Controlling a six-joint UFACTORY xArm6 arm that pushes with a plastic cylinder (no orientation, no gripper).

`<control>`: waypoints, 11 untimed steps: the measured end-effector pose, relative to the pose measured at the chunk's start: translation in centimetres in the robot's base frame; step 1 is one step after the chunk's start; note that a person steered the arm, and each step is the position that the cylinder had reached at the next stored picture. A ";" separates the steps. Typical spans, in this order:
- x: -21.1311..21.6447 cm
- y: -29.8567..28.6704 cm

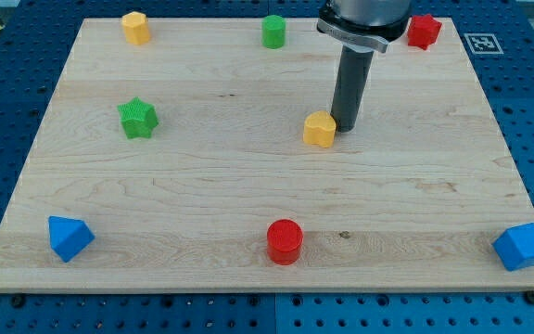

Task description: Slide the yellow heart left and up a bit

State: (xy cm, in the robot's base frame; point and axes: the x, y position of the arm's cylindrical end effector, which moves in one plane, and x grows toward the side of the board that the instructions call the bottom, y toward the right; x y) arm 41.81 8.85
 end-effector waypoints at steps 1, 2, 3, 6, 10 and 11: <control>0.8 -1.8; 1.9 -4.7; 2.1 -6.1; 5.3 -5.2; 5.3 -9.6; 5.3 -9.9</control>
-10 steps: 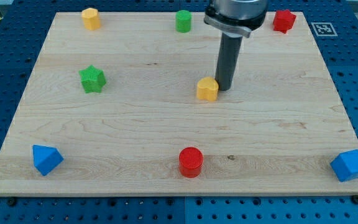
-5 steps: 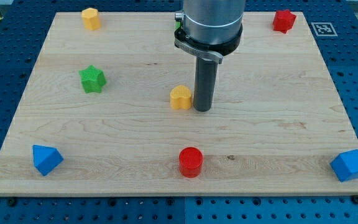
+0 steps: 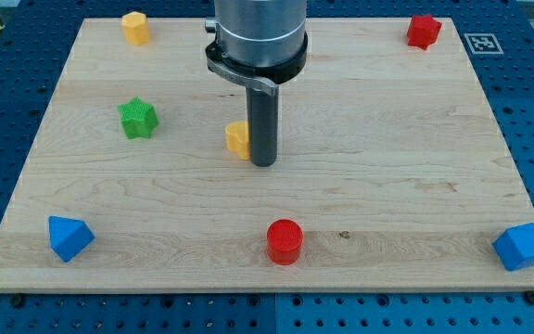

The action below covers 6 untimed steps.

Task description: Slide the yellow heart left and up a bit

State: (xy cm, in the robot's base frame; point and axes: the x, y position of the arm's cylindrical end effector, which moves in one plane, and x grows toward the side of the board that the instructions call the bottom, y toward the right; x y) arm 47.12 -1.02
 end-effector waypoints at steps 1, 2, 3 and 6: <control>0.0 0.0; 0.0 0.0; 0.1 0.0; 0.2 -2.3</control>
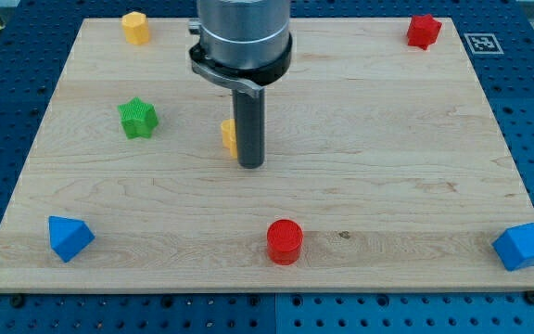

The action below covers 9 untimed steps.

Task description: Slide the yellow heart left and up a bit

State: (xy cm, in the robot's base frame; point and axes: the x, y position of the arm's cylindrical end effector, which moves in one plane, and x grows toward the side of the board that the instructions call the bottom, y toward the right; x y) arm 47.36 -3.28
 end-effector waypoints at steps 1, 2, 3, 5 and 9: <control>0.0 -0.5; -0.4 -0.5; -1.8 -1.0; -4.3 -3.8; -6.8 -4.4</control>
